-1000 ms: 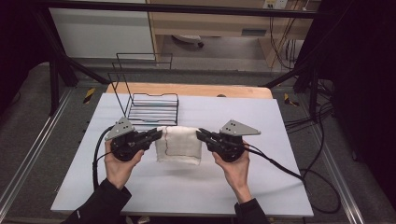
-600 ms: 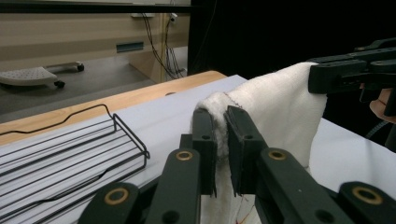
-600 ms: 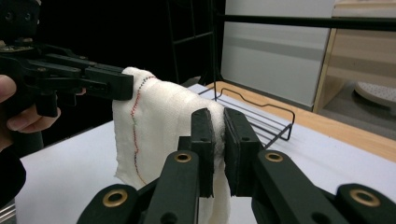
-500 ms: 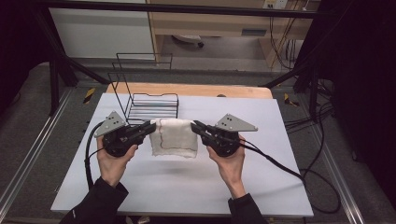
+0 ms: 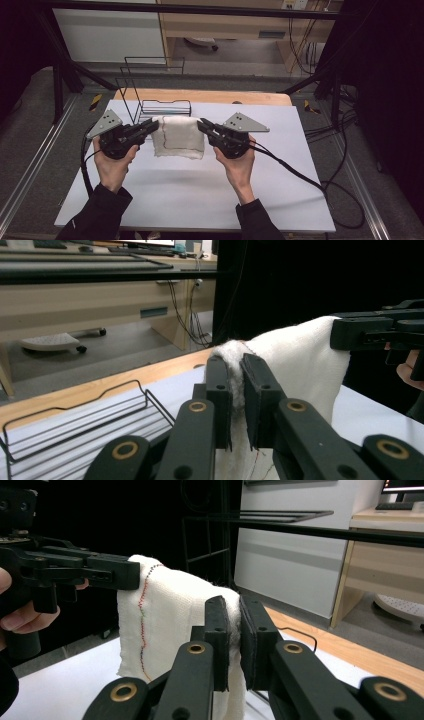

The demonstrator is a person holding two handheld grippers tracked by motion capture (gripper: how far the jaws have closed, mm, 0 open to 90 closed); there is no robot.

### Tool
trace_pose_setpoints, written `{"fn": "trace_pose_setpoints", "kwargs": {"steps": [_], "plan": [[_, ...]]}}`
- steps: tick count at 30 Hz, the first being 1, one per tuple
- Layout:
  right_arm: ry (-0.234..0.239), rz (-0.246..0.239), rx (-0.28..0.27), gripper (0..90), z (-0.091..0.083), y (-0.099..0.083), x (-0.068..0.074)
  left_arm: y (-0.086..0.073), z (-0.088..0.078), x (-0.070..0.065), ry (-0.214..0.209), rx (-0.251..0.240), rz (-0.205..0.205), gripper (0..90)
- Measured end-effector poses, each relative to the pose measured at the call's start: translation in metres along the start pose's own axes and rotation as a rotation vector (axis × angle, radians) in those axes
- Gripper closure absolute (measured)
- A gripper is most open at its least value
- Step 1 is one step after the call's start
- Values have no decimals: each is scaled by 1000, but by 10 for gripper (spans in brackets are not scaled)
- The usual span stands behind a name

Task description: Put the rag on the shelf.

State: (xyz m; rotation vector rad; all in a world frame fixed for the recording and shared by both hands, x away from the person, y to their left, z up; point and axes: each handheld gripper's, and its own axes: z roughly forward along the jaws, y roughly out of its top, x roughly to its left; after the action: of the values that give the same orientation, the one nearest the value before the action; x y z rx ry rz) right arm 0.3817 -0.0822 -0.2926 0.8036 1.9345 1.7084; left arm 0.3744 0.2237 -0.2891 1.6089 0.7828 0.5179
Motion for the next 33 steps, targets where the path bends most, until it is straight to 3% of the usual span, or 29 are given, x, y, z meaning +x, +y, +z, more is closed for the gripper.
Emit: {"fn": "trace_pose_setpoints", "kwargs": {"steps": [33], "plan": [[-9,-43,-93,837,38,47,12,34,-18,30,70,-112,7,826]]}}
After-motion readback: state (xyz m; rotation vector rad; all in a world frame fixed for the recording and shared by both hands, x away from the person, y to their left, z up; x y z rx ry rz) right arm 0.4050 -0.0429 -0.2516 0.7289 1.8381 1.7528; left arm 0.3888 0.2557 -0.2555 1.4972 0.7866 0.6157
